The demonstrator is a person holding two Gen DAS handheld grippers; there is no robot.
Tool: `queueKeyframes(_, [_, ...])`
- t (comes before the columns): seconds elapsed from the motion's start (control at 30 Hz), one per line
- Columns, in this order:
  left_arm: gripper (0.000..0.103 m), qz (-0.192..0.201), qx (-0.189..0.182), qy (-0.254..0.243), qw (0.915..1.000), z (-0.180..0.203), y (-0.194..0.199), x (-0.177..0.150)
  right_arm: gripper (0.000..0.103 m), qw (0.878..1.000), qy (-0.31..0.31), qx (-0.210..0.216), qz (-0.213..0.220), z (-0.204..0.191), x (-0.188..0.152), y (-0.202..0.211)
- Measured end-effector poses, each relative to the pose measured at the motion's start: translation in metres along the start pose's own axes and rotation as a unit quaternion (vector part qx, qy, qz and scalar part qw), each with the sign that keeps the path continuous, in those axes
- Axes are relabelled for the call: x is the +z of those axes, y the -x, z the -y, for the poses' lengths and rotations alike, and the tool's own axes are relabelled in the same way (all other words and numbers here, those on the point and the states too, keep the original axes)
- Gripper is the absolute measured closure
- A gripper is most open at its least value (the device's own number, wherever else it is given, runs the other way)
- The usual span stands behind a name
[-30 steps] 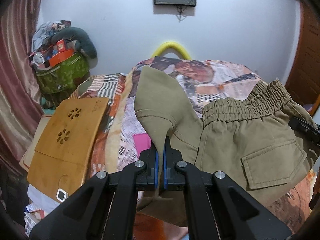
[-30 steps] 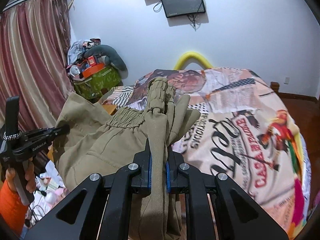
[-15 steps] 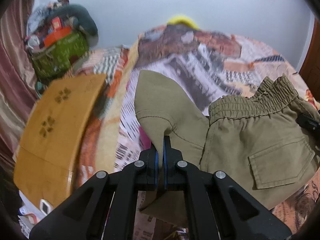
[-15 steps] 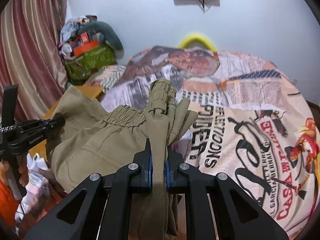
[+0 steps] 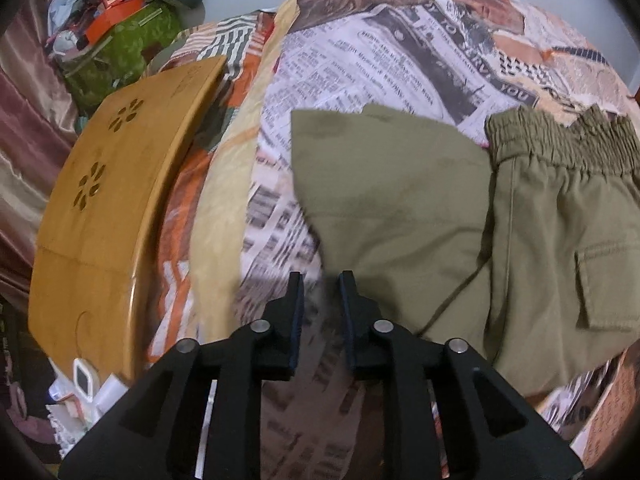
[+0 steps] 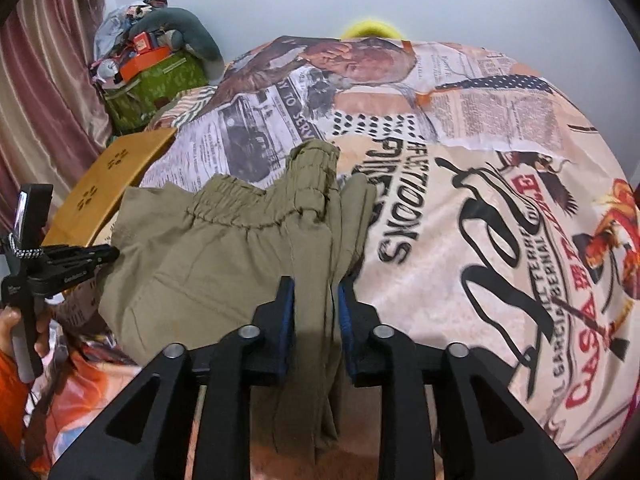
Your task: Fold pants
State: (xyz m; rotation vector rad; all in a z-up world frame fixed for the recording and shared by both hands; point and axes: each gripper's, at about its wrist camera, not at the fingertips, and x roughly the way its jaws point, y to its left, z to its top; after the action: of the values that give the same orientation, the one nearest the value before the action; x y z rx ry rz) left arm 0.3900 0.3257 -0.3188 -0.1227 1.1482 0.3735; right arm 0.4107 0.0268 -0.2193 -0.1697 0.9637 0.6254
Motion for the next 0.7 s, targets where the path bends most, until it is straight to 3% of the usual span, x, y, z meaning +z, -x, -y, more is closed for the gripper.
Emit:
queueKeyframes(0.1, [0.084,-0.009,-0.005,0.003,0.9999,-0.003,0.013,-0.008,0.058,1.000,0.002,-0.014,-0.004,0.001,-0.005,0.010])
queueKeyframes(0.33, [0.083,0.035,-0.026,0.003,0.9990,0.001,0.088,-0.015,0.056,0.999,-0.008,-0.006,0.034,-0.003,-0.006,0.070])
queueKeyframes(0.53, [0.083,0.120,-0.053,-0.014,0.9912,0.016,0.190,-0.027,0.056,0.995,0.010,0.003,0.096,-0.026,-0.002,0.137])
queueKeyframes(0.7, [0.083,0.205,-0.070,-0.028,0.9758,0.030,0.283,-0.051,0.056,0.984,0.037,0.017,0.172,-0.058,-0.010,0.209])
